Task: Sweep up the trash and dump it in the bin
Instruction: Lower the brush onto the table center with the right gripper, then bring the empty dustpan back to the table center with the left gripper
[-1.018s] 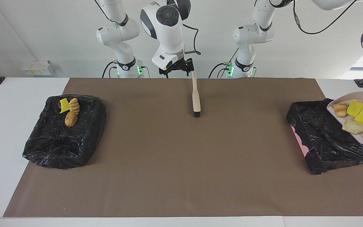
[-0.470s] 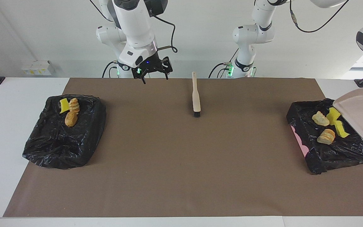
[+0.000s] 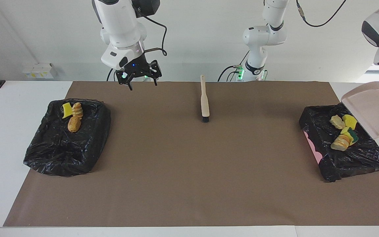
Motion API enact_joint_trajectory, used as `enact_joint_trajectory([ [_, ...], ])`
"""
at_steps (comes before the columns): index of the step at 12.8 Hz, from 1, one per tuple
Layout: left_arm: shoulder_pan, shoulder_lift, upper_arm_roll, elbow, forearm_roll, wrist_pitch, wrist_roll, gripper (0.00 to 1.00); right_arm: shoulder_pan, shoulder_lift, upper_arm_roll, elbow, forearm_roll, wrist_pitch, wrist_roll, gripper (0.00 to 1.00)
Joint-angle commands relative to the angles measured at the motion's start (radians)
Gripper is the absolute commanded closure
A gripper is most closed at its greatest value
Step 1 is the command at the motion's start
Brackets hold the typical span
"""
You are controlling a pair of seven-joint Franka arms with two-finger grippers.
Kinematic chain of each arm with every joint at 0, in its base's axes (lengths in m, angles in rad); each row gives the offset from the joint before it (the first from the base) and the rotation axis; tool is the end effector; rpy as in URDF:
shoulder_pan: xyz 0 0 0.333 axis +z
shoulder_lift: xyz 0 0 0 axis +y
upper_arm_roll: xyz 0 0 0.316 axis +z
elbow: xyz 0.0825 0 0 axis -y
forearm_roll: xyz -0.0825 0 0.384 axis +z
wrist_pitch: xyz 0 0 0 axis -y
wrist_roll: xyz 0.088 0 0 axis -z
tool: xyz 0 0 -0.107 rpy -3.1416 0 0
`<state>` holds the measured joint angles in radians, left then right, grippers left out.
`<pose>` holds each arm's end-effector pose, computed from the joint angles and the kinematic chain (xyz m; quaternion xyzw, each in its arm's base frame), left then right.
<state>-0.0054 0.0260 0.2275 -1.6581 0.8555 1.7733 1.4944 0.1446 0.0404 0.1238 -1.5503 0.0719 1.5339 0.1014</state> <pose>0.5535 0.1907 0.6171 -0.6914 0.5918 0.2854 0.3004 0.5406 0.1554 0.6089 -0.9954 -0.0836 0.0348 0.0326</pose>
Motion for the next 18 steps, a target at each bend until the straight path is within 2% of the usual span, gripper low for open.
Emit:
enact_joint_trajectory([
  [1, -0.011, -0.053, -0.072, -0.055, -0.134, -0.121, -0.182, 1.00, -0.069, 0.010, 0.011, 0.022, -0.029, -0.029, -0.051, 0.00],
  [4, -0.011, -0.083, -0.120, -0.112, -0.388, -0.153, -0.369, 1.00, -0.128, 0.009, 0.008, 0.027, -0.049, -0.029, -0.055, 0.00],
  [9, -0.021, -0.046, -0.292, -0.146, -0.597, -0.126, -0.831, 1.00, -0.129, 0.010, -0.144, 0.036, -0.050, -0.020, -0.057, 0.00],
  [11, -0.024, -0.006, -0.382, -0.144, -0.639, -0.073, -1.048, 1.00, -0.132, 0.009, -0.180, 0.036, -0.052, -0.021, -0.068, 0.00],
  [14, -0.024, 0.038, -0.483, -0.137, -0.690, -0.008, -1.296, 1.00, -0.187, 0.004, -0.170, 0.036, -0.041, -0.023, -0.108, 0.00],
  [16, -0.024, 0.110, -0.575, -0.121, -0.690, 0.064, -1.502, 1.00, -0.183, -0.033, -0.168, 0.021, -0.041, -0.024, -0.100, 0.00],
  [18, -0.025, 0.172, -0.655, -0.117, -0.687, 0.138, -1.713, 1.00, -0.177, -0.036, -0.168, 0.012, -0.044, -0.028, -0.104, 0.00],
])
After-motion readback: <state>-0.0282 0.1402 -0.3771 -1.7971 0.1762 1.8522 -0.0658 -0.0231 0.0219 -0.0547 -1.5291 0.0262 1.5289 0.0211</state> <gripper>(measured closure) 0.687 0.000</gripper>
